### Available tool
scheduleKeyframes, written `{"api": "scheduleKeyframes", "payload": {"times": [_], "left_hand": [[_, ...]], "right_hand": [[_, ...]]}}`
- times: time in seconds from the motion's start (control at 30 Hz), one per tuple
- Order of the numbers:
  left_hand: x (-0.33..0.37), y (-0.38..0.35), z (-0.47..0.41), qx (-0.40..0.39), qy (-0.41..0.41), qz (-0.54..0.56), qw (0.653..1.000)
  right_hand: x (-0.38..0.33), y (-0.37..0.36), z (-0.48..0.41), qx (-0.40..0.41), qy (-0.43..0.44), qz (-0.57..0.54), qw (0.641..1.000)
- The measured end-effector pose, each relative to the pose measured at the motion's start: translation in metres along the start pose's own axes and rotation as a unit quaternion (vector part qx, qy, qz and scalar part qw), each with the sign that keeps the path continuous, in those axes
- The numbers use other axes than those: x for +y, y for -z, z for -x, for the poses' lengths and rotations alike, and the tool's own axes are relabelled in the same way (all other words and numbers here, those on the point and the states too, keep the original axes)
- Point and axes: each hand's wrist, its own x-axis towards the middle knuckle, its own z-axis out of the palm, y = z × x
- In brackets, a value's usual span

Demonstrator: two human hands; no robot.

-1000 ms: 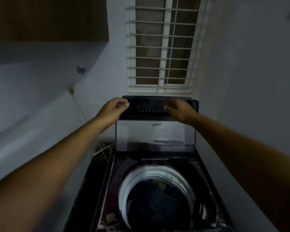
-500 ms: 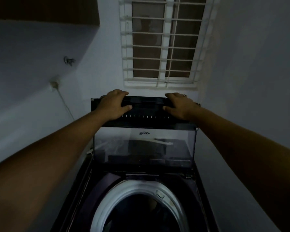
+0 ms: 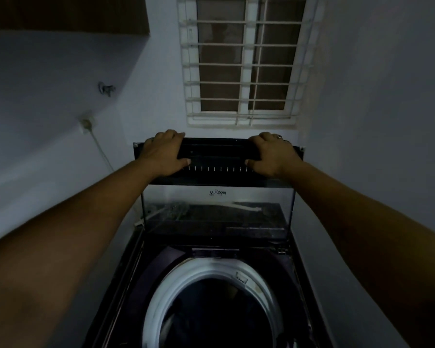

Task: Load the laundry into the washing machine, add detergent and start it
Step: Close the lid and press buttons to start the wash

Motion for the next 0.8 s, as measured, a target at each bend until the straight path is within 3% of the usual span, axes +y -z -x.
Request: {"api": "scheduleKeyframes", "payload": {"times": [0.27, 0.4, 0.57, 0.8], "left_hand": [[0.019, 0.029, 0.078, 0.076, -0.021, -0.004, 0.997], [0.022, 0.031, 0.122, 0.057, -0.044, 0.036, 0.997], [0.027, 0.018, 0.193, 0.011, -0.130, 0.078, 0.988], [0.036, -0.006, 0.268, 0.006, -0.158, 0.064, 0.985]], "right_hand": [[-0.039, 0.024, 0.086, 0.072, -0.007, 0.062, 0.995], [-0.062, 0.026, 0.129, 0.107, -0.006, 0.059, 0.992], [-0.078, 0.012, 0.195, 0.068, 0.037, 0.018, 0.997], [-0.090, -0.004, 0.268, -0.023, 0.064, 0.008, 0.998]]}}
